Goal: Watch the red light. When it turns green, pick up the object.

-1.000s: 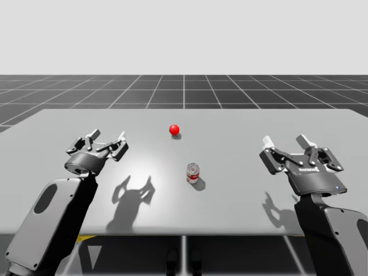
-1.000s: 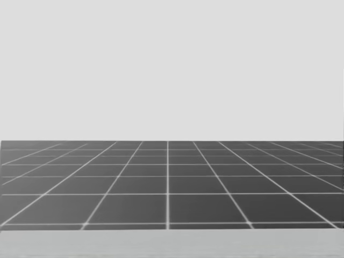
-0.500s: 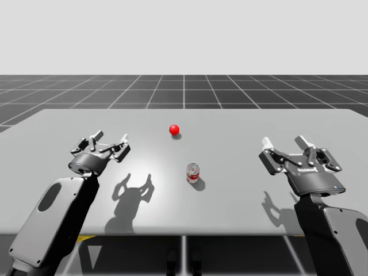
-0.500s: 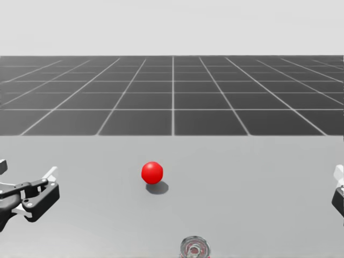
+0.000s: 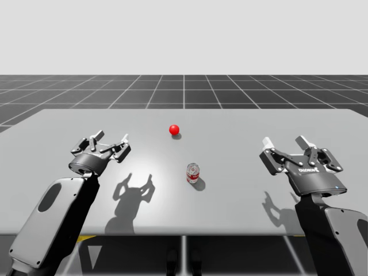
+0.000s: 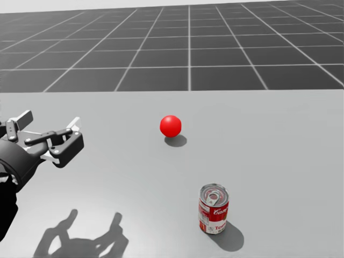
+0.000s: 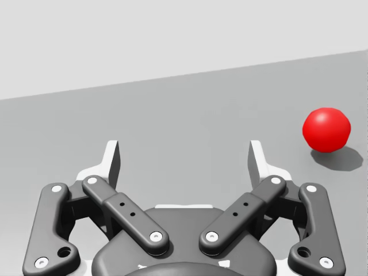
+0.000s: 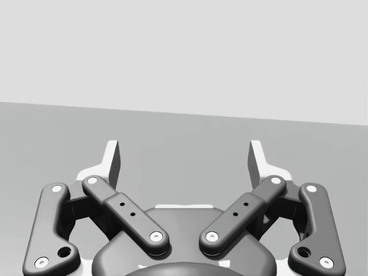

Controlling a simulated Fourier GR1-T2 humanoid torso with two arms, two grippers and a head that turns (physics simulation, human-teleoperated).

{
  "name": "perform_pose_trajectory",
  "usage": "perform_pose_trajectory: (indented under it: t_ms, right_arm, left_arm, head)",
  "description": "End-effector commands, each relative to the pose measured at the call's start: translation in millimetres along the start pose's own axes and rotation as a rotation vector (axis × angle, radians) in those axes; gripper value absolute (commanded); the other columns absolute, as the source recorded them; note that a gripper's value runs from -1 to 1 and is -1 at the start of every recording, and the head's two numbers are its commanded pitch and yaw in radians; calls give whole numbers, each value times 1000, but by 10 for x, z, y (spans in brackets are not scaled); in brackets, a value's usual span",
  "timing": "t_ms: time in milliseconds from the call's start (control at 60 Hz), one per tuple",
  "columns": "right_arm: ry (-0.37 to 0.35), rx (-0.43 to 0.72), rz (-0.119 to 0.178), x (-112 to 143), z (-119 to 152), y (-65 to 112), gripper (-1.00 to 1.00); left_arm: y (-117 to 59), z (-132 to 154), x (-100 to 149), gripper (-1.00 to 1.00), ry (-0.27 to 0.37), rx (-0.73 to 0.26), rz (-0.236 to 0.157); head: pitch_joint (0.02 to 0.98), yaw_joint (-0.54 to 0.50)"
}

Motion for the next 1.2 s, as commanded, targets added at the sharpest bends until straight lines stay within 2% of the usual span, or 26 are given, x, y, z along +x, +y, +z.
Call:
perform_pose_trajectory:
  t_ms: [17,467,1200]
  right_arm:
    - [-1,0,0,2,2,2,-1000]
    - [-4,4,3,-2,-1,2,-1000]
    - [-1,6,3,-8,-8,2,-1000]
  left_arm:
    - [-3,6,14,-1000,-10,-4,8]
    - [3,21,40,-1000,-32,-1,24]
    - [5,17,34,-1000,-32,5,13]
  head:
    - [591,69]
    - [581,67]
    - [574,66]
